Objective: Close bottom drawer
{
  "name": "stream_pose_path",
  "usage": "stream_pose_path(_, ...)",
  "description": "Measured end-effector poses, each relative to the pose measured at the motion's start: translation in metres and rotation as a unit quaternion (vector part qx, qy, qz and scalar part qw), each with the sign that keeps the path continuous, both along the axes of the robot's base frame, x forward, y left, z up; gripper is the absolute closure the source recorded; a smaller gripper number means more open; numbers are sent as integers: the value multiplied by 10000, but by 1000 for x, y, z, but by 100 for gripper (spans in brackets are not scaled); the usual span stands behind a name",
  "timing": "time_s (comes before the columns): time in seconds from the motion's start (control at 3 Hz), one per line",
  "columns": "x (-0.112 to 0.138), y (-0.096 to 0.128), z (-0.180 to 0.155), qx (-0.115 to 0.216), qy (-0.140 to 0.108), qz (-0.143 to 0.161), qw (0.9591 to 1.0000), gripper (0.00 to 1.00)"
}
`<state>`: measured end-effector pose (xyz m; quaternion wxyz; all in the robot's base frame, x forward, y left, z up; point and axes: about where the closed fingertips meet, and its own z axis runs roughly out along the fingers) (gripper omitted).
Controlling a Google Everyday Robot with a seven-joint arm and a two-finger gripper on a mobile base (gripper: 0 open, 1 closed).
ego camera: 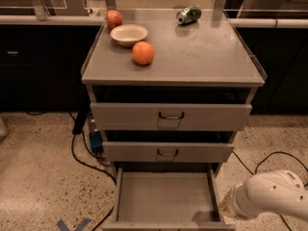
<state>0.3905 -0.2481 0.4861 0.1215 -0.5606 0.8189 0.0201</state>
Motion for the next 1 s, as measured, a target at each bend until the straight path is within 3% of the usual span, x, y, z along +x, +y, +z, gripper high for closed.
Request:
stream_pose_path(0.33,3,-3,-32,301,187,64,9994,100)
stream_pose_path(1.0,-6,-7,-102,213,327,156,9991,100)
